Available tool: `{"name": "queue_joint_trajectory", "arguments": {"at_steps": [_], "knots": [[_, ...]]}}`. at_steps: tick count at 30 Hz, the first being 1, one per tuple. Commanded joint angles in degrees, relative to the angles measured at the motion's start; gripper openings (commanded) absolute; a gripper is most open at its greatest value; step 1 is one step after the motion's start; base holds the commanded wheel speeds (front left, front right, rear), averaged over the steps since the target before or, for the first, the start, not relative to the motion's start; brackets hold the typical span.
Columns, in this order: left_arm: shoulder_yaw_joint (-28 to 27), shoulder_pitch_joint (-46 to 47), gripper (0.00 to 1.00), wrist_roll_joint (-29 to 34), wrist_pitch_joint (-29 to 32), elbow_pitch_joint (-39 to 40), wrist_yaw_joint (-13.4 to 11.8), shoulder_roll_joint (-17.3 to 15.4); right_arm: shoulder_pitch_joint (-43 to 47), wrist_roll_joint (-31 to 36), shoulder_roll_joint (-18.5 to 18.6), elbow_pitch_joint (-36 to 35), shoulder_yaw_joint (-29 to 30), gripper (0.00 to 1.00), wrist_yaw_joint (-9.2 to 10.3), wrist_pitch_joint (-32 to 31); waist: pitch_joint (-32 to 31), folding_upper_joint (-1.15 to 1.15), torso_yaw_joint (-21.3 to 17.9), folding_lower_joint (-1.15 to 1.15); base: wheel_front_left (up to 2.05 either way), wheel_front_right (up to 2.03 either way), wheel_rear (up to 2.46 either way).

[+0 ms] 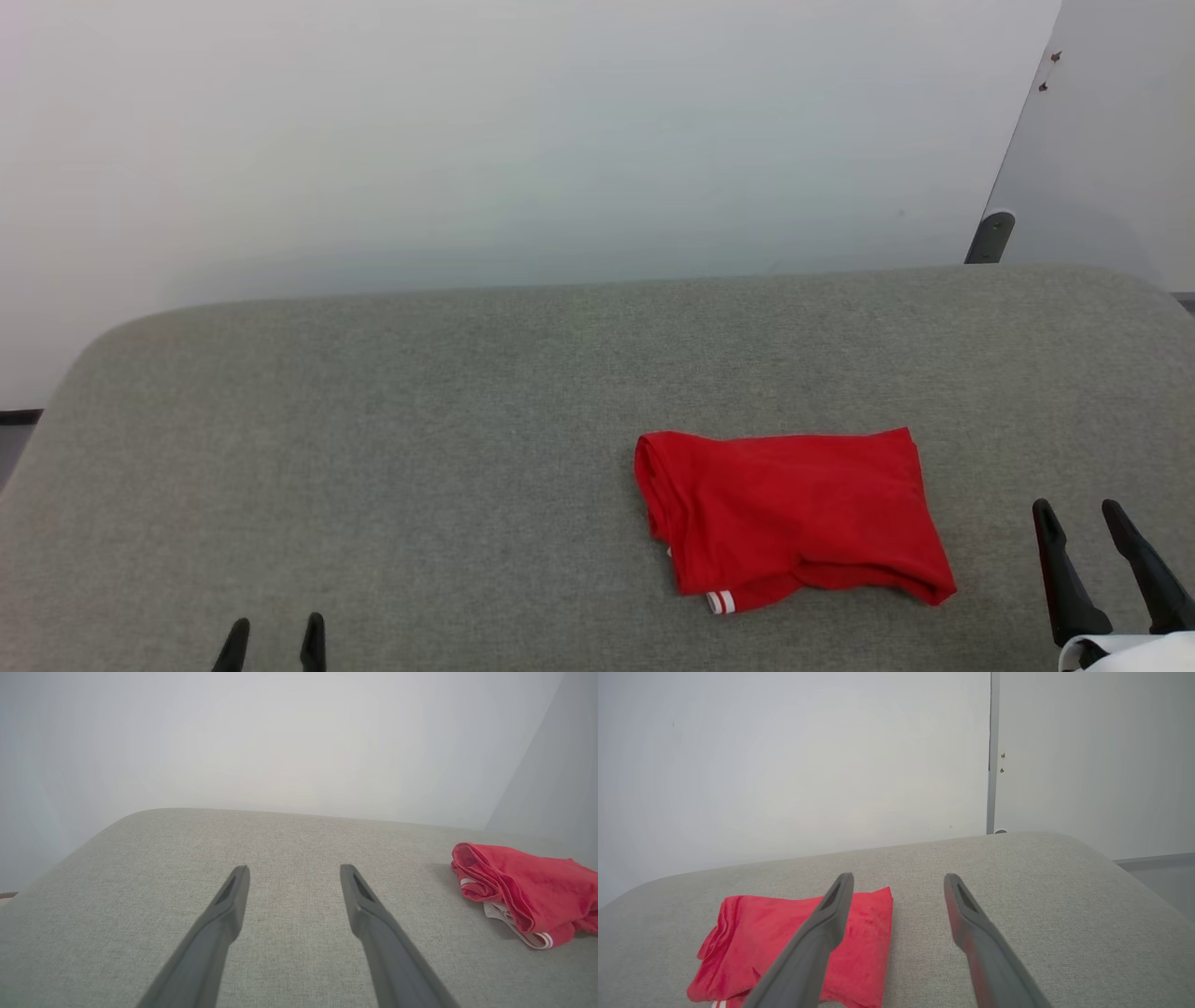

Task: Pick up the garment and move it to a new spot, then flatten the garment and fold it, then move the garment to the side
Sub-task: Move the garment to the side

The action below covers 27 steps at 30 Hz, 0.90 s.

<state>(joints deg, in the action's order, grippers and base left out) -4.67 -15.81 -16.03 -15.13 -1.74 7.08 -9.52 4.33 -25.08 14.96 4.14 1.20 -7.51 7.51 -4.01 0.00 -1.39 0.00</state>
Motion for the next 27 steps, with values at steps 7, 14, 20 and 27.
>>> {"name": "queue_joint_trajectory", "arguments": {"at_steps": [7,14,20,27], "knots": [[0.7,1.6,1.0,0.4,0.0,0.1,-0.1,0.9,-2.9,-1.5,0.8,0.5,-0.9,1.0,0.05,-4.3,0.6,0.0,0.5,0.0,0.0,0.0,0.0],[2.5,4.4,1.0,1.3,0.0,-1.2,0.0,1.1,-13.1,-2.6,5.7,3.0,-4.6,1.0,0.05,-14.4,2.9,0.0,2.0,0.0,0.0,0.0,0.0],[4.0,7.8,1.0,2.5,0.0,-2.1,0.2,1.0,-21.9,-5.2,9.5,8.5,-10.6,1.0,0.05,-29.5,6.6,0.0,3.4,0.0,0.0,0.0,0.0],[5.6,11.6,1.0,3.5,0.0,-3.2,0.3,1.4,-26.5,-11.1,12.4,13.8,-14.2,1.0,0.05,-49.6,10.9,0.0,4.8,0.0,0.0,0.0,0.0]]}}
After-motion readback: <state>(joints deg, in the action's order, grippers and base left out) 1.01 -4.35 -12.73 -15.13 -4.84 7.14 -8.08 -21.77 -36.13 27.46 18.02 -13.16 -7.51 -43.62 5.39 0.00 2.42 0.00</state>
